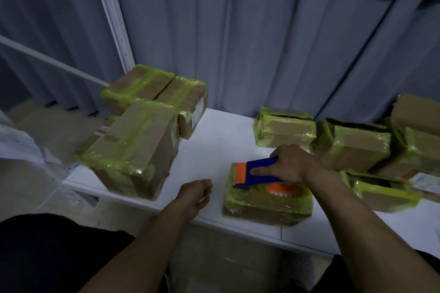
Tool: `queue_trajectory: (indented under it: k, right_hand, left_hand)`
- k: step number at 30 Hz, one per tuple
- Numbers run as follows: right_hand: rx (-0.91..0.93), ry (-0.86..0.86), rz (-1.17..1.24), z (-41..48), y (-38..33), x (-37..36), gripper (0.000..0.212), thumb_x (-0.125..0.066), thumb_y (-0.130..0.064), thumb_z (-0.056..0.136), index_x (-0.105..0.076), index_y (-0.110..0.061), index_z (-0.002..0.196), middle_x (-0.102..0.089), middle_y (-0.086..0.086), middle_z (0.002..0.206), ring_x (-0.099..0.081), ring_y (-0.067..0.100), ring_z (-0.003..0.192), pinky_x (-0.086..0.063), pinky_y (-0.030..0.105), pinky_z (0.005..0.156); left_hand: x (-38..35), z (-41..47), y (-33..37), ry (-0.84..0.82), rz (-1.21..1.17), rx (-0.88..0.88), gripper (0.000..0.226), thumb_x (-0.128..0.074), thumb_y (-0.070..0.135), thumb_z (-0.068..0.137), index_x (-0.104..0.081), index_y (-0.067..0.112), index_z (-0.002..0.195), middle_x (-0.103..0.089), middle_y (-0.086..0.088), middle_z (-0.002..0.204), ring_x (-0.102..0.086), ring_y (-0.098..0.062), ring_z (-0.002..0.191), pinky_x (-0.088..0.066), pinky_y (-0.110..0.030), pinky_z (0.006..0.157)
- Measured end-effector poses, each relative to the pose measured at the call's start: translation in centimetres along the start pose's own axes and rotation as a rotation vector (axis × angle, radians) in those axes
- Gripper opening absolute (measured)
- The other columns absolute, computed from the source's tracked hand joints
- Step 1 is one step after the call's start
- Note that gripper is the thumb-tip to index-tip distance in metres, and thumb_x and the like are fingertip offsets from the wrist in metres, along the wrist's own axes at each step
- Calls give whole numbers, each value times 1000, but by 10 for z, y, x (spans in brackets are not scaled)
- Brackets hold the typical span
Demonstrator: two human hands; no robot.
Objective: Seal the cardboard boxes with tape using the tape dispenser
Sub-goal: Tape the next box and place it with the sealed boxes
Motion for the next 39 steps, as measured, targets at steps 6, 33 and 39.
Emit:
queue_trajectory:
  k: [6, 33, 39]
  right_hand:
    - [-22, -4, -21, 2, -3, -3, 63, -74, -82, 63, -73, -20, 76, -70, -2, 76, -68, 15, 70, -55, 34, 64]
    - [32, 69, -138, -3, -10, -7, 61, -58, -80, 77, -67, -20, 75, -64, -1, 77, -64, 18, 70, -53, 35, 67]
    - [35, -28, 38, 2, -2, -10, 60, -53, -67, 75, -72, -11, 83, -69, 7, 80, -70, 27, 75, -48, 34, 64]
  left_hand:
    - [0, 15, -6, -59, 12, 3, 7, -75, 9, 85, -71, 6, 90, -67, -6, 79, -59, -13, 68, -53, -22, 63]
    - [-33, -10, 1, -339, 466, -281, 51, -60, 18, 88, -55, 22, 139, -52, 3, 139, -49, -18, 129, -45, -33, 103]
    - [-54, -20, 30, -637, 810, -537, 92, -82, 25, 79, -29, 41, 152, -29, 18, 157, -30, -7, 143, -47, -34, 105]
Point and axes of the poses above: each hand's wrist, its own z-axis towards the middle knuckle, its own x-axis out of the back of the hand, y = z × x, the point moved 6 cm from there along z, towards the middle knuckle
